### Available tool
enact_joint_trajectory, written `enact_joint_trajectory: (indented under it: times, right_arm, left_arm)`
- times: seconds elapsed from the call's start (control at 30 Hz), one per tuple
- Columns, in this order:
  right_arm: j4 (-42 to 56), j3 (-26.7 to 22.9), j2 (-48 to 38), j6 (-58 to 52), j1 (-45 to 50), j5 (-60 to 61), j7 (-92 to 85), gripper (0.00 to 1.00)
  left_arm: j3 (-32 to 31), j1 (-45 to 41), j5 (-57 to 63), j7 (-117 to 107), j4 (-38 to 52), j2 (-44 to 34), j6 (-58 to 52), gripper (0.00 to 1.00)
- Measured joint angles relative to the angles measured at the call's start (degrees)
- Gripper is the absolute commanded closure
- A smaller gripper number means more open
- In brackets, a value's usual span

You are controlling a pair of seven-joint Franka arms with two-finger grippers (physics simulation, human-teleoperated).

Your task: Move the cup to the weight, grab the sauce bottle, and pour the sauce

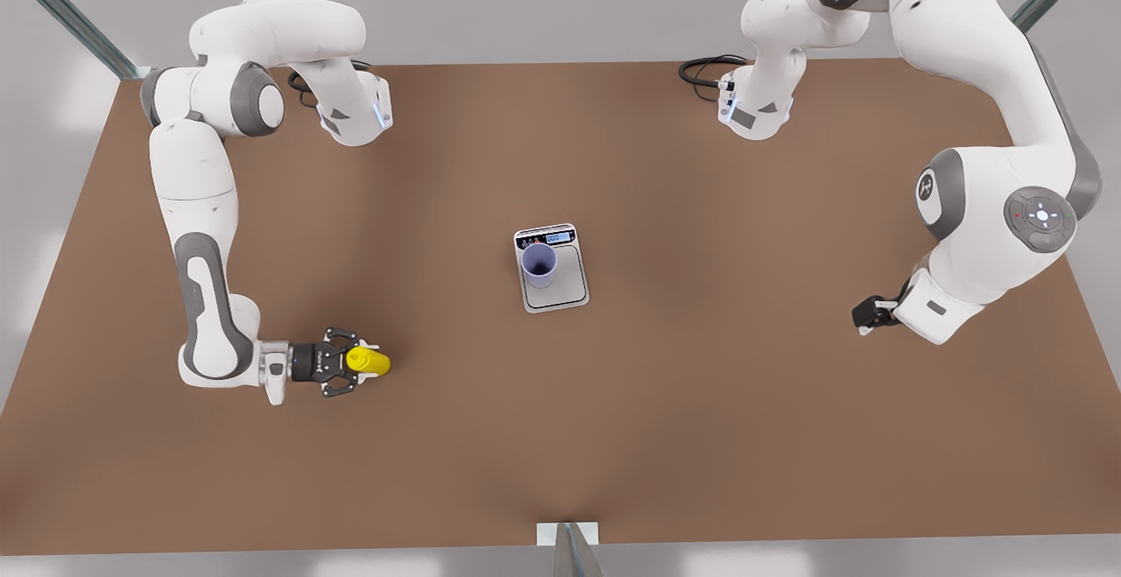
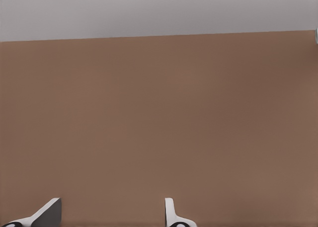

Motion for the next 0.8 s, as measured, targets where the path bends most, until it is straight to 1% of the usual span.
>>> enact_joint_trajectory:
  times: [0.07, 0.1, 0.13, 0.17, 0.43, 0.57, 0.63, 0.67, 0.7, 0.73, 0.77, 0.8]
  right_arm:
    - [0.0, 0.1, 0.0, 0.0, 0.0, 0.0, 0.0, 0.32]
    - [0.0, 0.0, 0.0, 0.0, 0.0, 0.0, 0.1, 0.30]
    - [0.0, 0.1, 0.0, 0.0, 0.0, 0.0, 0.1, 0.13]
    - [0.0, 0.1, 0.0, -0.1, 0.0, 0.0, 0.2, 0.00]
    - [0.1, 0.0, -0.1, -0.6, -0.3, 0.0, 0.4, 0.00]
    - [0.0, -0.2, -0.4, -2.1, -2.1, -0.7, 0.8, 0.00]
    - [0.1, -0.3, -0.7, -5.0, -6.4, -6.4, 1.0, 0.00]
    - [1.7, -0.3, -1.1, -7.8, -10.4, -12.7, 2.4, 0.00]
    - [5.6, -0.9, -1.7, -11.8, -12.8, -18.5, 8.3, 0.00]
    - [15.3, -1.7, -2.1, -16.5, -12.8, -26.8, 21.0, 0.00]
    - [19.8, -1.6, -5.2, -17.9, -11.8, -33.8, 38.5, 0.00]
    - [22.7, -1.8, -6.5, -17.8, -9.6, -37.4, 49.4, 0.00]
  left_arm:
    - [0.0, 0.0, 0.0, -0.2, 0.0, 0.0, 0.0, 0.00]
    - [0.0, 0.0, 0.0, -0.4, 0.0, -0.1, -0.1, 0.00]
    - [0.0, 0.1, 0.0, -0.3, 0.0, -0.1, -0.1, 0.00]
    - [0.0, 0.0, 0.0, -0.3, 0.0, 0.0, -0.1, 0.00]
    - [0.1, 0.1, 0.0, 0.1, 0.0, 0.2, 0.1, 0.00]
    - [0.1, 0.1, 0.0, 0.0, 0.0, 0.2, 0.1, 0.00]
    - [0.0, 0.1, 0.0, 0.0, 0.0, 0.2, 0.0, 0.00]
    - [0.0, 0.1, 0.0, 0.1, 0.0, 0.2, 0.0, 0.00]
    - [0.0, 0.1, 0.0, 0.1, 0.0, 0.2, 0.0, 0.00]
    - [0.0, 0.1, 0.0, 0.1, 0.0, 0.2, 0.1, 0.00]
    - [0.0, 0.1, 0.0, 0.1, 0.0, 0.2, 0.0, 0.00]
    - [0.0, 0.1, 0.0, 0.1, 0.0, 0.2, 0.0, 0.00]
